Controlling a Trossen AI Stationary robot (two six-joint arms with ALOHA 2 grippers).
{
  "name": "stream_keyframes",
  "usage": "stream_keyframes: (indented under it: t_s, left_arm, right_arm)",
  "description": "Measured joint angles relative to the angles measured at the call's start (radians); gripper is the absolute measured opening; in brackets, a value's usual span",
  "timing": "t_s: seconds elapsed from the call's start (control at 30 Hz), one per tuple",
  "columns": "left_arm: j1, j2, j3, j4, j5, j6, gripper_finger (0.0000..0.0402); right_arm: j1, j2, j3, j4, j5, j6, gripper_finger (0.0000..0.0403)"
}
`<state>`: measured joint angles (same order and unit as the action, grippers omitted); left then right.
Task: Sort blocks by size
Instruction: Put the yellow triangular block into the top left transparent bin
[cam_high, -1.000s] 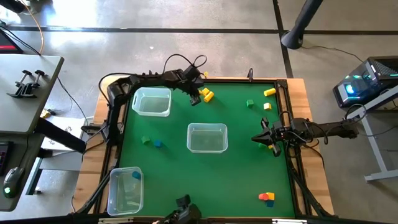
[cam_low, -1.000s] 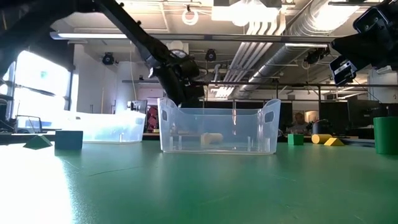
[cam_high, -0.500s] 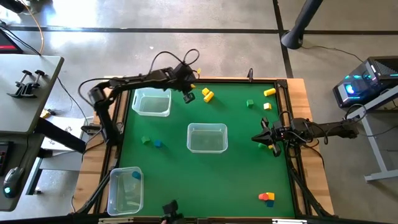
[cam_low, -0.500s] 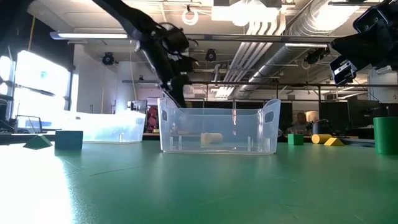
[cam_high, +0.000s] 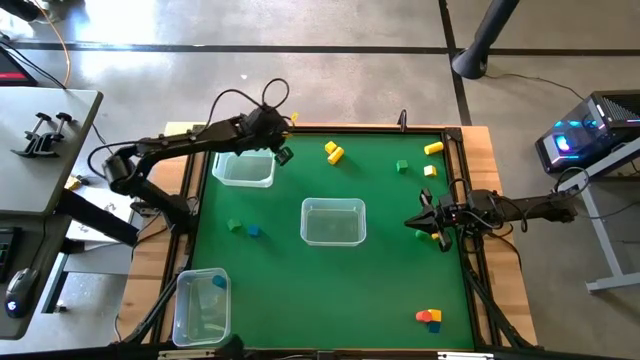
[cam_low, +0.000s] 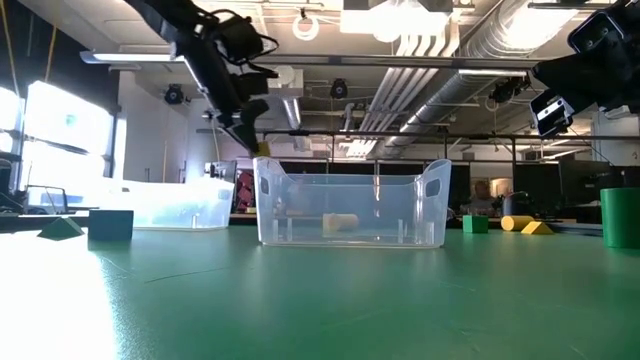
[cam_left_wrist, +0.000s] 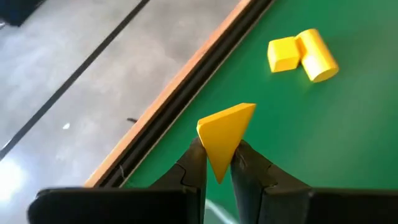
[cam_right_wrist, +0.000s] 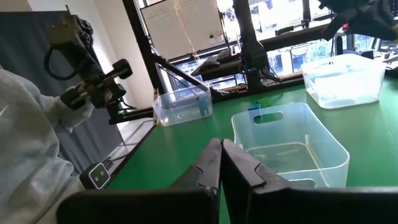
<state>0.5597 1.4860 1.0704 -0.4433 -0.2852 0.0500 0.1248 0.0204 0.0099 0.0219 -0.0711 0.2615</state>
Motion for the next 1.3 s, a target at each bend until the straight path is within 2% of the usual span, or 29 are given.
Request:
stream_keyframes:
  t_s: [0.2, 0.4, 0.67, 0.8, 0.97, 1.3]
  left_arm:
    - [0.038, -0.052, -0.008, -0.182, -0.030, -0.105, 0.0038]
    - [0.096, -0.038, -0.008, -0.353, -0.027, -0.191, 0.0038]
    - [0.122, 0.065, -0.008, -0.364, 0.067, -0.205, 0.0038]
    - [0.117, 0.128, -0.008, -0.364, 0.071, -0.193, 0.0043]
    - [0.113, 0.177, -0.008, -0.351, 0.073, -0.173, 0.0072]
    - [0.113, 0.182, -0.008, -0.336, 0.070, -0.170, 0.0153]
  right_arm:
    - [0.000, 0.000, 0.000, 0.000, 0.000, 0.000, 0.0000]
    - [0.000, 0.000, 0.000, 0.000, 0.000, 0.000, 0.0000]
    - [0.000, 0.000, 0.000, 0.000, 0.000, 0.000, 0.0000]
    - [0.000, 0.000, 0.000, 0.000, 0.000, 0.000, 0.0000]
    - [0.000, 0.000, 0.000, 0.000, 0.000, 0.000, 0.0000]
    - [0.000, 0.000, 0.000, 0.000, 0.000, 0.000, 0.0000]
